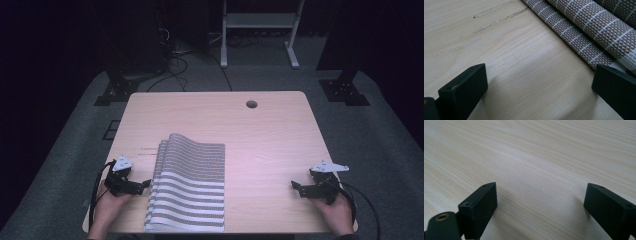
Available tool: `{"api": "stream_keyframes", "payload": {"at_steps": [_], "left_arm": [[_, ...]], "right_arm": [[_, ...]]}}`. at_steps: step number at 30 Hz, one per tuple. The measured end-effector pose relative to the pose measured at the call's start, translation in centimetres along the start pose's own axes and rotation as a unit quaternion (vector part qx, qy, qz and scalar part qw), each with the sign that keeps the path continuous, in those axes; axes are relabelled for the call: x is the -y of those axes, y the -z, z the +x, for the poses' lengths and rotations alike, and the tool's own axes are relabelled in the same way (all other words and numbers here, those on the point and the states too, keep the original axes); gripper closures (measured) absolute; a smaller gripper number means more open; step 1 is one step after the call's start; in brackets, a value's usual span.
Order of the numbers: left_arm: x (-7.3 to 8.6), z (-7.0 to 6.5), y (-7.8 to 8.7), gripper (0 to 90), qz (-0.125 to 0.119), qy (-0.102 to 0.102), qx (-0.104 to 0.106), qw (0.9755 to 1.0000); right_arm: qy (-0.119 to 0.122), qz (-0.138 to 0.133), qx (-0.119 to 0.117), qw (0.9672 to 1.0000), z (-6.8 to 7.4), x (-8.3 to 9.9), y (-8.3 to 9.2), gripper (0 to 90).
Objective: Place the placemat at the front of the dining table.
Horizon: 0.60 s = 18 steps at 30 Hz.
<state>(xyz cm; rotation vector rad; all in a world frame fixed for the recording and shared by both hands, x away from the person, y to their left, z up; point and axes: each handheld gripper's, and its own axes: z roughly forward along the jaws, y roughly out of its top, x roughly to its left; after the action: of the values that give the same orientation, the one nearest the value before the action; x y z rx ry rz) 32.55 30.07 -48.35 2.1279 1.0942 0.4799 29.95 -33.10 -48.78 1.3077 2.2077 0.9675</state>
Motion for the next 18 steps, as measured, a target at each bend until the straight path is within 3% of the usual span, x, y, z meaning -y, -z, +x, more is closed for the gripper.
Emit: {"api": "stream_keyframes", "payload": {"at_steps": [8,13,18], "left_arm": [[0.1,0.0,0.2,0.0,0.003,-0.001,0.005,1.0000],[0.0,0.1,0.8,0.0,-0.010,0.013,0.013,0.9998],[-0.5,-0.2,1.6,0.0,-0.013,0.006,0.016,0.9998]], "right_arm": [[-0.001,0.000,0.000,1.0000,0.0,0.0,0.0,10.4],[-0.001,0.000,0.000,1.0000,0.0,0.0,0.0,10.4],[-0.001,0.000,0.000,1.0000,0.0,0.0,0.0,10.5]]}}
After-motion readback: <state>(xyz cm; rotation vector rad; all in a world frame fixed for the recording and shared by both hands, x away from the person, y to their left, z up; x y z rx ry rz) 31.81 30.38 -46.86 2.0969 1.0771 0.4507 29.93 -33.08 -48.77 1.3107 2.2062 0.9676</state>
